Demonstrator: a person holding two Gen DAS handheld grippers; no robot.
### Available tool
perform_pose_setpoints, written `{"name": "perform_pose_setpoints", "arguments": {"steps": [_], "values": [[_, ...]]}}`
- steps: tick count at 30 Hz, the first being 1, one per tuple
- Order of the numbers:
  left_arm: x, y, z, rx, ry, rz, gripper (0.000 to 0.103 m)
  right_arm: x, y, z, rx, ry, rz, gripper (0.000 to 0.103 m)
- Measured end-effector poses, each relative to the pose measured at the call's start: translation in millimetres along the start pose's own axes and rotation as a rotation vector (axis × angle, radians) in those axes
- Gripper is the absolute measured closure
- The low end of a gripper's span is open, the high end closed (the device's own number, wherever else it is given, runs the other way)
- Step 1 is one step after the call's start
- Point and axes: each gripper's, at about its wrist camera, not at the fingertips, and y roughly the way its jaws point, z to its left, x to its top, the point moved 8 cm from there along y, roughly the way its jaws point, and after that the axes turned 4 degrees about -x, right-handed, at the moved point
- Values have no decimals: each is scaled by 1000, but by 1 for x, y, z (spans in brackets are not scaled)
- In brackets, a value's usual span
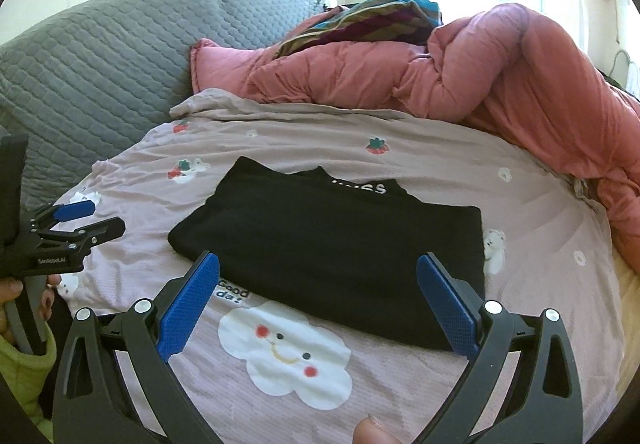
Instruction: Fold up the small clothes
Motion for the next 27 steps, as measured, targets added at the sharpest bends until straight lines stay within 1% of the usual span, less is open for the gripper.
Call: {"name": "perform_pose_setpoints", "arguments": {"steps": [15,27], "values": [[0,11,50,25,-97,2,10,4,36,47,24,-92,48,5],[-10,37,91,35,-195,47,10,4,77,85,50,-165,90,5]]}}
